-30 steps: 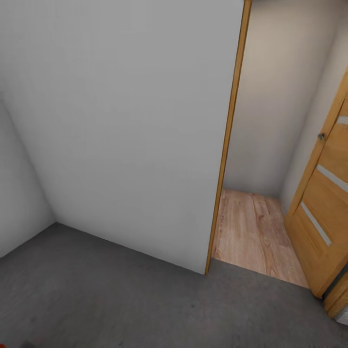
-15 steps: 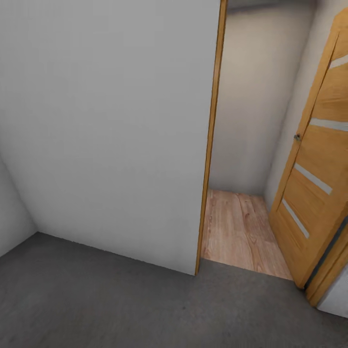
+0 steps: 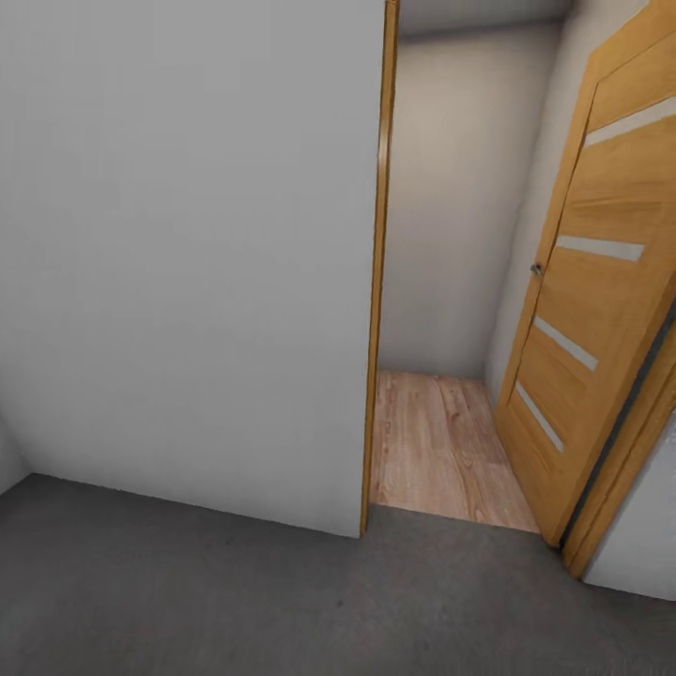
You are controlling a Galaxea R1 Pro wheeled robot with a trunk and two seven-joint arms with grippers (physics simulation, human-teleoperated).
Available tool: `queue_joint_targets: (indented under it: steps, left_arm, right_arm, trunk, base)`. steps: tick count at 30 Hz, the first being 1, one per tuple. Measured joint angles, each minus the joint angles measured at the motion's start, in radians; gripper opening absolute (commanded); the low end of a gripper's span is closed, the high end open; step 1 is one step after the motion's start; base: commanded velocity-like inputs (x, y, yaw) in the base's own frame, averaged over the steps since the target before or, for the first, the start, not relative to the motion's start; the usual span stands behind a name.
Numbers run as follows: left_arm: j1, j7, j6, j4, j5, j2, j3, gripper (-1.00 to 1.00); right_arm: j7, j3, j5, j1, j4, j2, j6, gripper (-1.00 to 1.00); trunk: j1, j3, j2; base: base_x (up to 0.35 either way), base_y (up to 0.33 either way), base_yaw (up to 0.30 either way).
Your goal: Move the two storage containers from the living room to the garage. In the garage, place one container on the floor and stack the other container on top of it (either order is fine).
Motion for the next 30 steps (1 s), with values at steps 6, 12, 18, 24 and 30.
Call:
queue_joint_targets:
  steps: [6,12,18,24,30]
  left_arm:
    - [0.000,0.000,-0.001,0.001,0.001,0.000,0.000,1.00]
    - [0.000,0.000,-0.001,0.001,0.003,-0.001,0.001,1.00]
    - [0.000,0.000,0.000,0.003,0.005,0.000,0.002,1.00]
    - [0.000,0.001,0.006,0.003,0.005,-0.004,0.002,1.00]
    - [0.000,0.000,0.006,0.003,0.006,-0.018,0.004,1.00]
  right_arm:
    - [0.000,0.000,0.000,0.000,0.000,0.001,0.001,1.00]
    - [0.000,0.000,0.000,0.000,0.000,0.000,0.001,1.00]
    - [-0.001,0.000,0.001,0.000,0.000,0.000,0.002,1.00]
    - [-0.004,0.000,0.004,0.000,0.000,0.001,0.004,1.00]
    - [-0.005,0.000,0.008,0.000,0.000,0.001,0.003,1.00]
  trunk:
    - [0.000,0.007,0.000]
    - [0.000,0.014,0.000]
    - [0.000,0.018,0.000]
    - [0.000,0.018,0.000]
    - [0.000,0.015,0.000]
  base:
    - [0.000,0.000,-0.184]
    - [0.000,0.000,-0.195]
    - [0.000,0.000,-0.119]
    - [0.000,0.000,-0.018]
    - [0.000,0.000,-0.174]
